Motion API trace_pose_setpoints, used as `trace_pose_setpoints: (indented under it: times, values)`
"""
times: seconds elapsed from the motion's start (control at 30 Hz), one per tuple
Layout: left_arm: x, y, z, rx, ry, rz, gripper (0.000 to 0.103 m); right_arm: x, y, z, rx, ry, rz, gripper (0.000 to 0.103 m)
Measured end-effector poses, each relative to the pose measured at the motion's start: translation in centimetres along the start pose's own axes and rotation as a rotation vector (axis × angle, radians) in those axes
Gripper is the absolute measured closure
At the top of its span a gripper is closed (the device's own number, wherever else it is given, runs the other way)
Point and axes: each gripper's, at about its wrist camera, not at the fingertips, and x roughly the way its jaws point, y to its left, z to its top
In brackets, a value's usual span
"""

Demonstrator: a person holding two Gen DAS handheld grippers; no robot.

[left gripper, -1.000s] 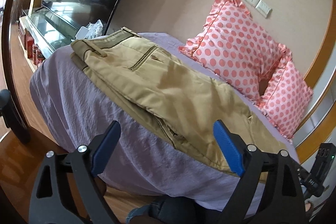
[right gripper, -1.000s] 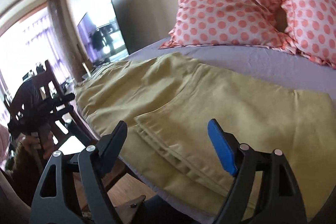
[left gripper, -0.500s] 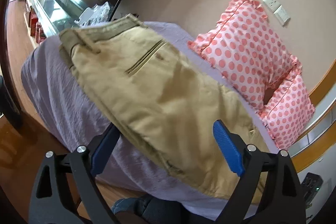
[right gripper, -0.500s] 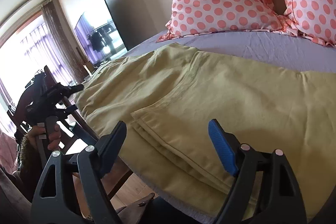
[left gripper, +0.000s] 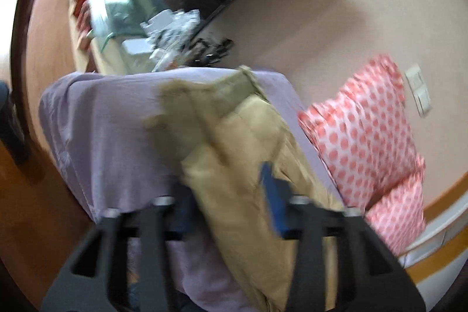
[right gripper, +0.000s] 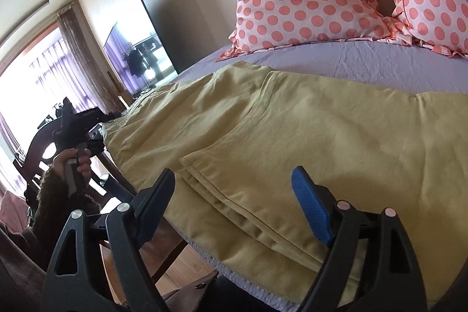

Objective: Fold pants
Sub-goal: 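Grasp the ribbed cuffs with the left tool and lift them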

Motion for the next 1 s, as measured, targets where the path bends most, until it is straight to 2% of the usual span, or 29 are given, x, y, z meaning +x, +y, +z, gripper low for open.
trace_pose_setpoints:
  times: [0.03,0.1,0.17,0.23,0.3,0.4,0.43,0.5,0.57,0.6,0.67,0.7,0.8,0.9,0.93,1.0]
  values:
    - [0.3,0.3,0.3,-0.01,0.002,0.002,0.09,-0.1,-0.1,0.0,0.001,-0.002,0.002,0.019]
    - [0.3,-0.8,0.3,0.039,-0.005,0.046,0.093,-0.5,-0.2,-0.1,0.004,-0.014,0.003,0.019]
    - [-0.7,-4.7,-0.1,0.193,-0.053,0.089,0.095,-1.0,-0.5,-0.2,0.008,-0.03,0.002,0.019]
    - [-1.9,-9.1,-0.6,0.308,-0.073,0.048,0.095,-2.2,-1.1,-0.2,0.02,-0.068,-0.005,0.019]
    - [-2.9,-14.1,-2.0,0.429,-0.07,-0.018,0.096,-3.9,-2.0,-0.2,0.043,-0.124,-0.026,0.019]
    - [-3.8,-22.9,-7.2,0.676,-0.033,-0.144,0.095,-6.7,-4.0,-0.4,0.101,-0.209,-0.078,0.018]
    - [-4.0,-26.4,-10.5,0.789,-0.005,-0.215,0.095,-7.8,-4.9,-0.5,0.13,-0.24,-0.103,0.016]
    - [-4.0,-29.8,-14.9,0.897,0.055,-0.315,0.095,-10.2,-6.9,-1.1,0.2,-0.298,-0.15,0.016]
    - [-3.4,-33.3,-21.3,1.026,0.16,-0.433,0.094,-12.5,-8.9,-1.8,0.272,-0.35,-0.188,0.016]
    - [-3.1,-34.0,-23.6,1.067,0.193,-0.462,0.094,-13.8,-10.0,-2.3,0.315,-0.38,-0.202,0.016]
    - [-1.7,-35.1,-29.8,1.166,0.317,-0.513,0.094,-16.0,-11.7,-3.1,0.383,-0.426,-0.223,0.016]
    - [-0.7,-35.0,-33.7,1.24,0.385,-0.52,0.094,-17.1,-12.6,-3.6,0.417,-0.444,-0.236,0.016]
    - [1.0,-33.6,-40.4,1.365,0.482,-0.506,0.094,-18.8,-14.7,-4.7,0.493,-0.449,-0.228,0.016]
    - [0.2,-32.2,-43.2,1.485,0.382,-0.475,0.091,-18.9,-16.3,-4.4,0.543,-0.427,-0.172,0.016]
    - [0.3,-32.0,-43.4,1.497,0.403,-0.463,0.088,-18.5,-16.7,-4.1,0.555,-0.41,-0.145,0.016]
    - [0.3,-31.4,-42.2,1.449,0.473,-0.49,0.081,-17.4,-17.6,-3.1,0.57,-0.357,-0.1,0.016]
